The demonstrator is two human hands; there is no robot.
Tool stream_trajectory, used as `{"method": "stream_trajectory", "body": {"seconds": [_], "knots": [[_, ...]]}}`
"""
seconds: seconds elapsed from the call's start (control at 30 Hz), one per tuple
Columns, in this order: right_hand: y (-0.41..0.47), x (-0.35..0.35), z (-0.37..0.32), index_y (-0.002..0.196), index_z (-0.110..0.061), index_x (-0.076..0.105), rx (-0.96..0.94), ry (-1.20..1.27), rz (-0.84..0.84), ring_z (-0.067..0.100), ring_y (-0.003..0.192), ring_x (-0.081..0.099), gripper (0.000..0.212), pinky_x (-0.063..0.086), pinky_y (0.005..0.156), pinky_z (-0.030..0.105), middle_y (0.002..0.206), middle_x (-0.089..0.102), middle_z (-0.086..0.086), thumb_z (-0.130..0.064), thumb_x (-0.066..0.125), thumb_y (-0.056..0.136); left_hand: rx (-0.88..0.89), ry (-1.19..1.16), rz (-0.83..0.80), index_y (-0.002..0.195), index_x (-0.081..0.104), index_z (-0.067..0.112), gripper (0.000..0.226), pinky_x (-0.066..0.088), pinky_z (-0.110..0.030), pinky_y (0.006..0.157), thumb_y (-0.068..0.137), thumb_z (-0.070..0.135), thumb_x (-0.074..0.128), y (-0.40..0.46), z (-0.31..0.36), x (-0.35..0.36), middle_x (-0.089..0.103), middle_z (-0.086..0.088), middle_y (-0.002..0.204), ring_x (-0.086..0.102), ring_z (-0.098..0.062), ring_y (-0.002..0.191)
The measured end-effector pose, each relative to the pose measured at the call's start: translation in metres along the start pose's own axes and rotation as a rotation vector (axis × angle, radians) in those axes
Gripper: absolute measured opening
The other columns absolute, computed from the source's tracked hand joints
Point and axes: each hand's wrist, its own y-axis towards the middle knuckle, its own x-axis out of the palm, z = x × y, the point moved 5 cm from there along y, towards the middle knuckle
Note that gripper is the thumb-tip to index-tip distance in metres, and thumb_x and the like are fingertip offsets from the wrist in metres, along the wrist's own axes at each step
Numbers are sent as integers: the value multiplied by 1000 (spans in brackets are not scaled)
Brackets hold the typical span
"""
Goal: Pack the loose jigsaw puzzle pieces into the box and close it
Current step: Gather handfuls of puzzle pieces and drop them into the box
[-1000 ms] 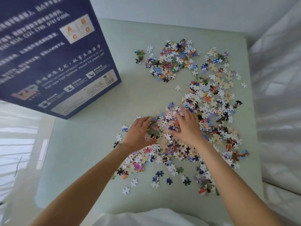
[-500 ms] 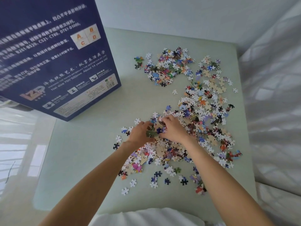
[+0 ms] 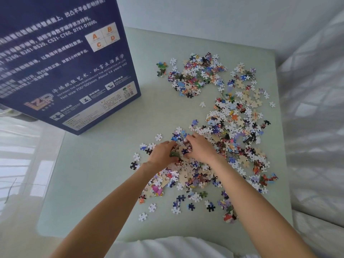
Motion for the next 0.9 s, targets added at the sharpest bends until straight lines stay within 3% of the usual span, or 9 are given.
{"method": "stream_trajectory", "body": {"seconds": [0.17,0.3,0.47,0.57,0.77,0.9], "knots": [[-7,0,2,121,-13,53,-13,41,65,18,105,53,46,45,81,27,119,51,1,-30,70,81,5,-78,26,115,61,18,33,46,-27,88,83,22,69,-5,-11,-7,66,-3,106,60,-19,98],[-10,-2,0,124,-14,53,-5,57,113,17,106,56,45,44,82,28,121,57,-2,-30,67,84,-5,-106,33,117,62,17,33,43,-21,86,86,25,66,-12,-19,-14,65,-3,110,60,-17,97],[-15,-3,3,120,-17,57,15,91,126,17,107,55,38,46,85,30,120,57,-3,-28,66,85,34,-4,-124,132,48,23,59,42,-27,94,79,39,70,-23,-21,-8,55,-1,123,54,-18,107],[-19,-4,2,112,-18,59,13,93,132,16,103,56,30,47,83,31,117,59,-4,-28,66,84,36,76,-97,135,42,21,69,45,-28,93,76,38,74,-27,-17,-2,52,-2,122,54,-18,104],[-22,-8,-1,129,-14,54,12,167,163,19,113,58,43,44,97,32,129,58,2,-22,62,88,-4,44,-38,123,54,17,42,48,-28,90,83,19,68,-27,-17,-2,61,-4,112,59,-20,100],[-25,-10,-1,128,-10,54,35,236,203,22,94,66,43,46,89,28,123,62,7,-20,63,87,-21,-34,12,117,62,15,34,43,-17,86,83,16,68,-31,-25,-13,67,-3,111,62,-17,99]]}}
